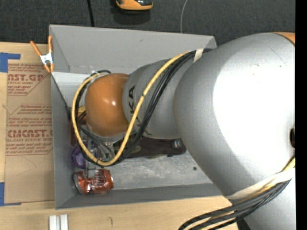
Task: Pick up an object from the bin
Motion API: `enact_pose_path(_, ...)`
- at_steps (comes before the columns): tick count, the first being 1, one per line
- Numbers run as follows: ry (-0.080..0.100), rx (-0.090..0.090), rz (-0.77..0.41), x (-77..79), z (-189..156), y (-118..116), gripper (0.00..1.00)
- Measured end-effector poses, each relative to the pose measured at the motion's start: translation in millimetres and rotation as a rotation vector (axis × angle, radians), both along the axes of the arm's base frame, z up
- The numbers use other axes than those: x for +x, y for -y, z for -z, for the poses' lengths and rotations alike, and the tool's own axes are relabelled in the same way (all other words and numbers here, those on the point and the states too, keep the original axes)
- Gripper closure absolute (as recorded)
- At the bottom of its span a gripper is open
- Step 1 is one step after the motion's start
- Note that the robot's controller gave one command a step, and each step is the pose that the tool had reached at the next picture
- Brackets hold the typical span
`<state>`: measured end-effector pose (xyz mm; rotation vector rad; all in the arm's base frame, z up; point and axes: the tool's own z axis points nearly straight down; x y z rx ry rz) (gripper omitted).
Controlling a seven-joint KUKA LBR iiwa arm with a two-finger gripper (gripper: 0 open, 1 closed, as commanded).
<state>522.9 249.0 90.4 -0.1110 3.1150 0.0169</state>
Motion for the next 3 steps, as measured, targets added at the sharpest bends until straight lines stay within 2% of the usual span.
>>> enact_pose_path(1, 0.0, 0.0, 0.0, 0.0, 0.0, 0.0, 1.0)
enact_pose_path(2, -0.022, -0.01, 0.0, 0.9, -19.1, -0.5, 1.0)
enact_pose_path(3, -0.025, -0.013, 0.0, 0.2, -13.9, 0.9, 1.0)
